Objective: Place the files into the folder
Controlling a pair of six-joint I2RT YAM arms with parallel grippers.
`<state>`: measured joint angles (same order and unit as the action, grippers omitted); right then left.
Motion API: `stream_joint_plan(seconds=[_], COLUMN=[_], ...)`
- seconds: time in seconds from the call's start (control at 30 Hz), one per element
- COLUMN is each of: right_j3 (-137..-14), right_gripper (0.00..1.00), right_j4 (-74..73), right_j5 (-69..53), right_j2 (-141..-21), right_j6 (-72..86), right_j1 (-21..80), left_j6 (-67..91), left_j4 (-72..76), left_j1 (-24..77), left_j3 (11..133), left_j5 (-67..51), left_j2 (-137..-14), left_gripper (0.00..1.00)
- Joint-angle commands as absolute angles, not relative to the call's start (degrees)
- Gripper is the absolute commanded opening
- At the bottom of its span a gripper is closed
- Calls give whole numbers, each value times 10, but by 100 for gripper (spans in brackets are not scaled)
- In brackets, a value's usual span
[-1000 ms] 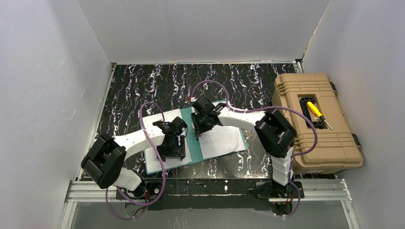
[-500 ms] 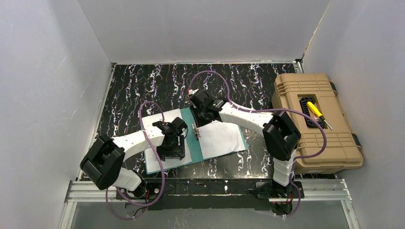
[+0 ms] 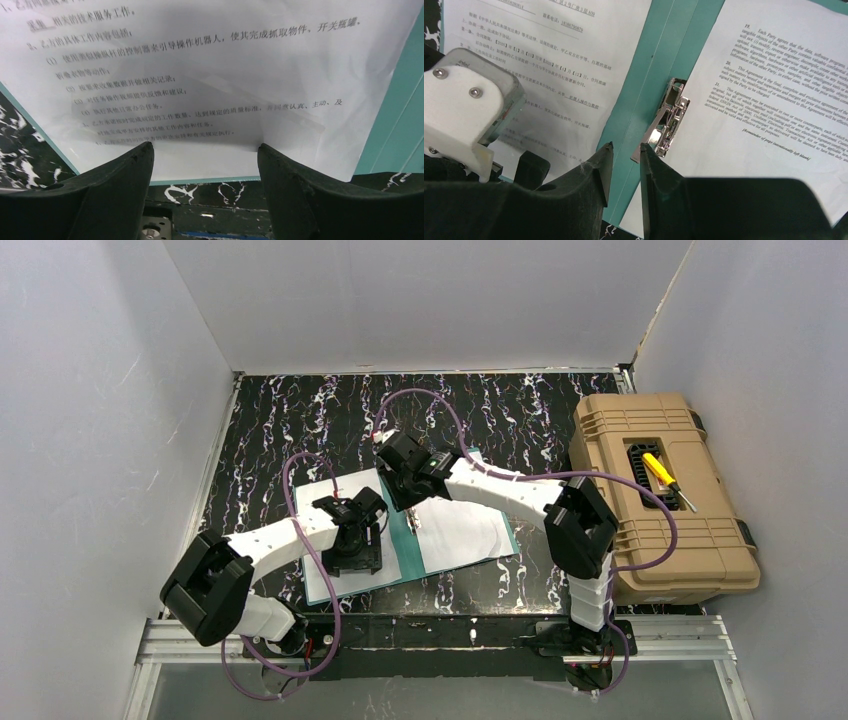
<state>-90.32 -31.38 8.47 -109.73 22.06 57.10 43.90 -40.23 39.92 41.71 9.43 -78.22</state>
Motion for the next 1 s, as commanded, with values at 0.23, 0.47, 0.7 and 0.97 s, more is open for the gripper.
stream_joint_plan(seconds=[0.23, 0.47, 0.7, 0.97], right_j3=[-919, -919, -920, -912], right_gripper=[27, 24, 24, 18], right_j4=[-347, -356, -365, -381], right_j5=[107, 113, 117, 121], right_j2=[-1120, -1128, -1137, -1142], right_j6=[211, 206, 200, 192], right_j1=[587, 591, 593, 597], left_j6=[439, 443, 444, 443], left_j4=[-377, -367, -358, -357], left_j1=[381, 380, 376, 371], left_j3=[374, 365, 359, 357], left_j5=[76, 73, 68, 67], left_j2=[-775, -784, -791, -792], left_gripper=[74, 74, 73, 73])
